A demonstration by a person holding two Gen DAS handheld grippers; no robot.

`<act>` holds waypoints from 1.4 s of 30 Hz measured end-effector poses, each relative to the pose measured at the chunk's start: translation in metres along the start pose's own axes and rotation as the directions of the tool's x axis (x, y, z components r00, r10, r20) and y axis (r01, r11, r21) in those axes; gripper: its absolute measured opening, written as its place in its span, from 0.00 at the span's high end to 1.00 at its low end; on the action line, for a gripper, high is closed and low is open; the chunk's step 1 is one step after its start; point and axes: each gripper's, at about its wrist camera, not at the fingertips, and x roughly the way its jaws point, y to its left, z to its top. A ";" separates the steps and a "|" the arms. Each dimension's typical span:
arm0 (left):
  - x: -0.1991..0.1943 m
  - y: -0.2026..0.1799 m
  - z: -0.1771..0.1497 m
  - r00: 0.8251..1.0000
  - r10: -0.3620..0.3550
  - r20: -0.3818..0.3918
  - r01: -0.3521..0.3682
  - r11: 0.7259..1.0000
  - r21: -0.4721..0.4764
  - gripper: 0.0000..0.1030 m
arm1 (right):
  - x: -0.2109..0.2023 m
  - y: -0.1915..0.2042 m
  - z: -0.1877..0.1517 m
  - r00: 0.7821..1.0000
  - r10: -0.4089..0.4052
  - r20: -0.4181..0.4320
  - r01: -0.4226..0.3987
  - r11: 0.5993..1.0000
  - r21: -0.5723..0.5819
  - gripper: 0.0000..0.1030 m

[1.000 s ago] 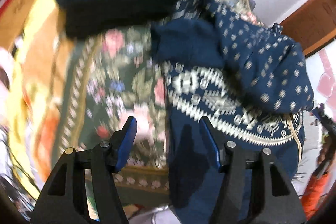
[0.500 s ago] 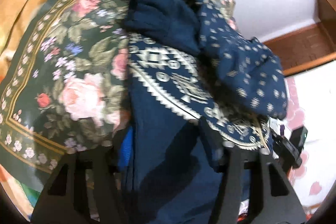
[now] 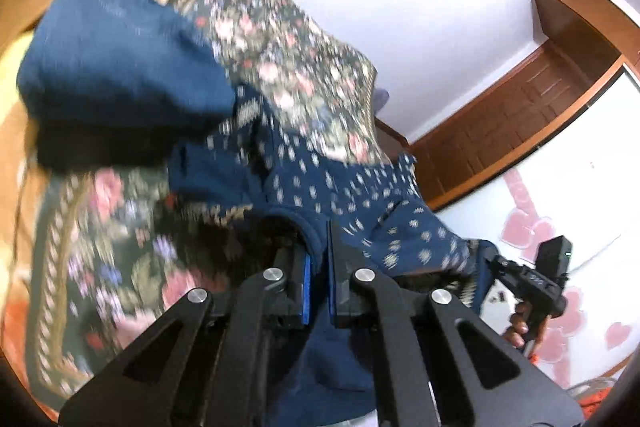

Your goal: Fold large clothes

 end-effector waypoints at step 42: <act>0.047 0.071 -0.105 0.959 0.139 -0.248 -0.172 0.978 -0.117 0.41 | 0.028 -0.038 -0.082 0.958 -0.232 -0.169 0.228 0.973 -0.045 0.52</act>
